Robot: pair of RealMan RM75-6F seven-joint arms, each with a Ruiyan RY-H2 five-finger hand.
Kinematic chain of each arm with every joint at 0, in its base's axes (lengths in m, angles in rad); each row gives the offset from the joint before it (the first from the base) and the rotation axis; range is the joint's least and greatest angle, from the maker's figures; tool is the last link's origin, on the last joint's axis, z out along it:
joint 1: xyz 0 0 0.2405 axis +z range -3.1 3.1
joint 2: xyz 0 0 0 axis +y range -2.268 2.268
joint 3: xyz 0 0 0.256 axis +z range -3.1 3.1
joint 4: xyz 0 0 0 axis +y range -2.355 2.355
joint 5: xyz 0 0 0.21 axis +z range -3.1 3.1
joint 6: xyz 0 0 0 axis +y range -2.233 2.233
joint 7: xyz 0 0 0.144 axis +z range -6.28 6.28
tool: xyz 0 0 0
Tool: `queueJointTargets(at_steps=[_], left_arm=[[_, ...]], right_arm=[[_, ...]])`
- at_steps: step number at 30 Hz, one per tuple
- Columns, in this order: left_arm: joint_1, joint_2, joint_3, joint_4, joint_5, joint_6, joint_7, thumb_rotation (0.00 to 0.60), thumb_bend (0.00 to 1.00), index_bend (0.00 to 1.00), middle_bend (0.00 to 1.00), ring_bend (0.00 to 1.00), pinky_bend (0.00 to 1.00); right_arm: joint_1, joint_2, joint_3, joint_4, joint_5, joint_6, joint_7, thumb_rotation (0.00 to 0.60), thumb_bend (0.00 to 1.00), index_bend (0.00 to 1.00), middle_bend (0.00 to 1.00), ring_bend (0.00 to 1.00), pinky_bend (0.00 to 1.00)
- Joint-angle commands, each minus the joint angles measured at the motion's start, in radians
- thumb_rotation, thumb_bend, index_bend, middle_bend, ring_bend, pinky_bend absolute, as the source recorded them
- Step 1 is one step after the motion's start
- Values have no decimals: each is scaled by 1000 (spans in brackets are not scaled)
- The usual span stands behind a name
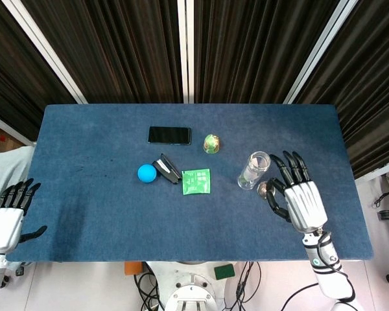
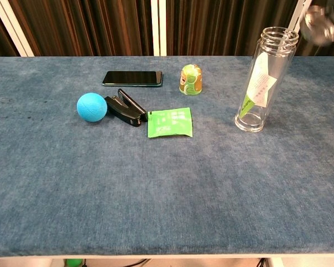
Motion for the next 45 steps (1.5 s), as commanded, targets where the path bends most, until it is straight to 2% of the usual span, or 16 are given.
queueJointTargets(at_steps=[1, 6, 16, 23, 32, 45], left_arm=[[1, -2, 1, 5, 0, 0, -6, 600, 62, 85, 32, 9, 95], [-2, -5, 1, 15, 2, -5, -18, 600, 62, 84, 32, 9, 95], [-10, -8, -2, 31, 0, -15, -38, 600, 62, 85, 32, 9, 95], [-13, -7, -2, 25, 0, -19, -30, 600, 62, 85, 32, 9, 95], [-14, -5, -3, 19, 4, -15, -26, 600, 62, 84, 32, 9, 95], [-17, -4, -5, 14, -2, -20, -20, 600, 62, 84, 32, 9, 95]], right_arm=[[52, 19, 76, -44, 92, -47, -74, 600, 468, 643, 100, 0, 0], [111, 10, 143, -54, 210, -92, -151, 600, 468, 646, 100, 0, 0], [222, 52, 213, -79, 497, -188, -287, 600, 468, 658, 108, 0, 0], [274, 49, 201, -45, 596, -191, -337, 600, 468, 663, 111, 0, 0], [317, 44, 182, 13, 714, -232, -294, 600, 468, 666, 111, 0, 0], [349, 51, 155, 29, 721, -230, -222, 600, 468, 668, 114, 0, 0]])
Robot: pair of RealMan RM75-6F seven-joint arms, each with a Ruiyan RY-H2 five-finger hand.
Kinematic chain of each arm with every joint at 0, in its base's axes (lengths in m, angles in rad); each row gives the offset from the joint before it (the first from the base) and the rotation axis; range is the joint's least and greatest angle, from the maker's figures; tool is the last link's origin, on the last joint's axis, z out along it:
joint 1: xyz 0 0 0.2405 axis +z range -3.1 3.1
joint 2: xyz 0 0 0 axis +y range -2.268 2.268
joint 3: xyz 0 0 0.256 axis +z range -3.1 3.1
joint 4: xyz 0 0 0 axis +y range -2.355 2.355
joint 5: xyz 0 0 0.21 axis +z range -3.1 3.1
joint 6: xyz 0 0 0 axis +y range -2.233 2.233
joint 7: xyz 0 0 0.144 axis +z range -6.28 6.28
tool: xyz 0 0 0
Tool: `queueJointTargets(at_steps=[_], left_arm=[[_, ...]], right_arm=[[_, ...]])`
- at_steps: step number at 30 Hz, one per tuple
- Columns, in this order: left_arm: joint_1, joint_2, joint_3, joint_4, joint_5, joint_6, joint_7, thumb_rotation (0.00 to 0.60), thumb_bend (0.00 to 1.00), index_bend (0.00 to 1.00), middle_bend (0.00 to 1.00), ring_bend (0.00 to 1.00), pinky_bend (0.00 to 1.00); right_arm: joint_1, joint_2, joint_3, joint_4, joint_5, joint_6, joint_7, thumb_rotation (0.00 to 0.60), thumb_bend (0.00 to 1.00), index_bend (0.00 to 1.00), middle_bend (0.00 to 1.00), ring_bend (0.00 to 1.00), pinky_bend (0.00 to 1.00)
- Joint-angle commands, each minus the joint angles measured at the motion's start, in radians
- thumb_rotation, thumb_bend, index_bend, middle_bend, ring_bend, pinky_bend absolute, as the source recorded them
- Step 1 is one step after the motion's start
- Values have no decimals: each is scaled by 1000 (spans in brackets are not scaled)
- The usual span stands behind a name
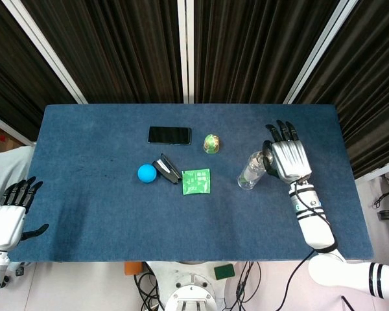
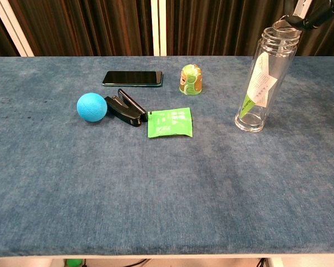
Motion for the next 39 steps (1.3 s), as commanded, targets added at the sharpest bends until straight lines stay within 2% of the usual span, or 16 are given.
queueJointTargets(at_steps=[1, 18, 39], left_arm=[[0, -1, 0, 1, -1, -1, 0, 600, 62, 85, 32, 9, 95], [2, -2, 3, 6, -3, -2, -5, 600, 62, 84, 32, 9, 95], [-2, -7, 7, 7, -7, -17, 0, 600, 62, 84, 32, 8, 95]], right_arm=[[5, 1, -5, 1, -3, 0, 17, 600, 468, 669, 115, 0, 0], [19, 1, -38, 16, 4, -3, 101, 600, 468, 673, 121, 0, 0], [37, 1, -61, 33, 15, 0, 134, 600, 468, 674, 121, 0, 0]])
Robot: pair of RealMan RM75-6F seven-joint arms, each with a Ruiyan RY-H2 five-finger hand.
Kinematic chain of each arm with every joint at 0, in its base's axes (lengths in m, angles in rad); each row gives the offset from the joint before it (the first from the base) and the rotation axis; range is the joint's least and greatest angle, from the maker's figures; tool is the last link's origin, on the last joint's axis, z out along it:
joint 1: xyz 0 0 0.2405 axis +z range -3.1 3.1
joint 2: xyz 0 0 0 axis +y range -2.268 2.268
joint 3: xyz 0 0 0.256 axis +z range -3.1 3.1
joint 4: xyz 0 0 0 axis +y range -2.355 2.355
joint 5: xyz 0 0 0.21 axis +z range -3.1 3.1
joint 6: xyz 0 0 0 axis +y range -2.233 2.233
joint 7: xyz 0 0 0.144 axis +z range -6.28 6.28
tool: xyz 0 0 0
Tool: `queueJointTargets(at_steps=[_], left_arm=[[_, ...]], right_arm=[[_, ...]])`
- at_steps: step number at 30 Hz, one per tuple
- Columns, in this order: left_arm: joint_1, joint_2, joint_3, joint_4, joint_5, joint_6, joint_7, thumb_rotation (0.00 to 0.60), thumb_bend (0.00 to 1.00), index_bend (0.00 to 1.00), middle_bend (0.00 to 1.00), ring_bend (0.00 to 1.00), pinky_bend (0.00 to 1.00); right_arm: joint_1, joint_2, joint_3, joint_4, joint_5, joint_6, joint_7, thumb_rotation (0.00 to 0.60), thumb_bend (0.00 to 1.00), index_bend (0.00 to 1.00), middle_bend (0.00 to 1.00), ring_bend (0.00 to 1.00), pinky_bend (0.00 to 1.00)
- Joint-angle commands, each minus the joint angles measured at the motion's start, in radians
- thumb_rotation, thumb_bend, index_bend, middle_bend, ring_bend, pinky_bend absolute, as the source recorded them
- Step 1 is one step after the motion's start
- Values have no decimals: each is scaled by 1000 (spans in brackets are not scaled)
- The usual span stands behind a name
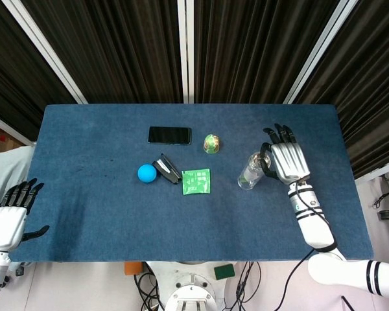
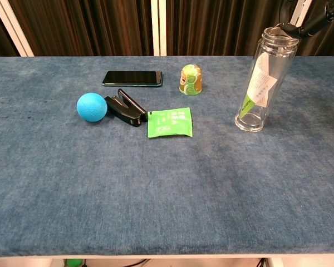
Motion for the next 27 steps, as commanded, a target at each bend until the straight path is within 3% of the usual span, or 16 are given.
queueJointTargets(at_steps=[1, 11, 22, 27], left_arm=[[-1, -1, 0, 0, 1, -1, 0, 600, 62, 84, 32, 9, 95], [0, -1, 1, 1, 0, 0, 1, 600, 61, 85, 32, 9, 95], [-1, 0, 2, 0, 0, -3, 2, 600, 62, 85, 32, 8, 95], [-2, 1, 1, -1, 1, -2, 2, 600, 62, 85, 32, 9, 95]], right_arm=[[1, 0, -2, 2, 1, 0, 3, 600, 468, 674, 121, 0, 0], [4, 5, -12, -1, 0, -2, 14, 600, 458, 635, 121, 0, 0], [4, 33, -19, -12, -20, -32, 57, 600, 366, 295, 101, 0, 0], [-9, 48, -18, -25, -63, -21, 98, 600, 358, 243, 101, 0, 0]])
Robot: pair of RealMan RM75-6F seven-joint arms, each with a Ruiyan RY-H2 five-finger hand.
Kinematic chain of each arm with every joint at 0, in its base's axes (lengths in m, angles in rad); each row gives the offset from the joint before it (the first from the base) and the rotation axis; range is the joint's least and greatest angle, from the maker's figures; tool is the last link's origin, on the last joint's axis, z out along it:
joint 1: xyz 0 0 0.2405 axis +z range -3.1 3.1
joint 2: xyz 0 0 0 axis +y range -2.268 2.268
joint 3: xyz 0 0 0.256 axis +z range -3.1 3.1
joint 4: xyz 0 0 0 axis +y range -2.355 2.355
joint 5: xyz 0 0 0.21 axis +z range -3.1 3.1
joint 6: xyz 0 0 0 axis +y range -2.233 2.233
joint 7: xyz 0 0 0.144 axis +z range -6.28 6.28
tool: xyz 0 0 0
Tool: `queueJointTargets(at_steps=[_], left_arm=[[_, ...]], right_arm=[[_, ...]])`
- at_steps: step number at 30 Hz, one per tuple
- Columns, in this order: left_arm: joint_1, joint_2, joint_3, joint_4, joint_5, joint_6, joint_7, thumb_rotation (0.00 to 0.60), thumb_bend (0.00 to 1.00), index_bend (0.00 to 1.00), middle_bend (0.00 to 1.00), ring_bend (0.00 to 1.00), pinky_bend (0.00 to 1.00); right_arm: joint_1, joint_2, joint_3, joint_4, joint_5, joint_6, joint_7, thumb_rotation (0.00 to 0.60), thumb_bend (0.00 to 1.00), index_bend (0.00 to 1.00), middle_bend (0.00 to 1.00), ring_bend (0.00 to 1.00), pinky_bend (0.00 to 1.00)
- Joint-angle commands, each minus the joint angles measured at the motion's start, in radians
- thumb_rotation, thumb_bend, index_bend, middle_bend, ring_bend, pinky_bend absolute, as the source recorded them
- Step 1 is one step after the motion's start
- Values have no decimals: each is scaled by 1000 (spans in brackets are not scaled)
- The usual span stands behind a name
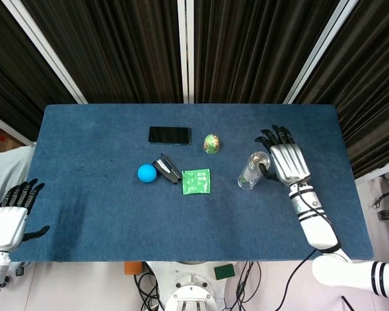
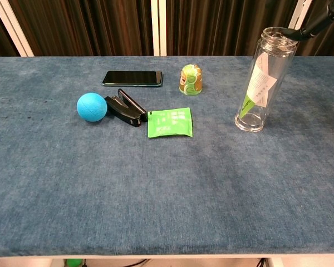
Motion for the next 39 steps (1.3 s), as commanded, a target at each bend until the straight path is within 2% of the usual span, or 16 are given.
queueJointTargets(at_steps=[1, 3, 7, 10, 12, 15, 17, 19, 25, 29, 34, 39], left_arm=[[0, 0, 0, 0, 1, 1, 0, 600, 62, 85, 32, 9, 95], [0, 0, 0, 0, 1, 2, -1, 600, 62, 85, 32, 8, 95], [3, 2, 0, -1, 2, 7, -3, 600, 62, 85, 32, 9, 95], [2, 5, -1, -3, 0, 5, -1, 600, 62, 85, 32, 9, 95], [-1, 6, -1, -6, 1, 2, 2, 600, 62, 85, 32, 9, 95], [-6, 6, -1, -11, 4, -4, 10, 600, 62, 85, 32, 9, 95], [-9, 6, -1, -16, 7, -7, 15, 600, 62, 85, 32, 9, 95], [-10, 5, 0, -19, 7, -9, 18, 600, 62, 85, 32, 8, 95], [-13, 6, -2, -21, 1, -14, 19, 600, 61, 85, 32, 9, 95], [-11, 3, -1, -12, -4, -16, 9, 600, 62, 84, 32, 9, 95], [-9, 0, 0, 2, -7, -16, -4, 600, 62, 84, 32, 9, 95], [-9, 0, 0, 7, -5, -13, -10, 600, 62, 84, 32, 8, 95]], right_arm=[[-11, 12, 2, -11, -26, 9, 26, 600, 357, 241, 100, 0, 0], [-25, 21, 4, -22, -65, 22, 63, 600, 354, 235, 100, 0, 0], [-80, 55, -13, -49, -210, 67, 172, 600, 350, 207, 98, 0, 0], [-130, 85, -57, -42, -349, 102, 241, 600, 350, 203, 93, 0, 0], [-142, 108, -91, -25, -410, 84, 266, 600, 341, 203, 62, 0, 0], [-137, 162, -139, -1, -461, 21, 218, 600, 272, 174, 3, 0, 0], [-129, 174, -150, 8, -471, 3, 138, 600, 179, 117, 0, 0, 0], [-124, 168, -152, 10, -464, -3, 83, 600, 144, 101, 0, 0, 0], [-103, 148, -135, -12, -391, -35, -14, 600, 142, 104, 0, 0, 0], [-91, 133, -130, -19, -338, -54, -56, 600, 147, 165, 0, 0, 0], [-88, 116, -129, -11, -323, -55, -64, 600, 158, 230, 0, 0, 0], [-86, 105, -131, -6, -323, -55, -72, 600, 160, 254, 0, 0, 0]])
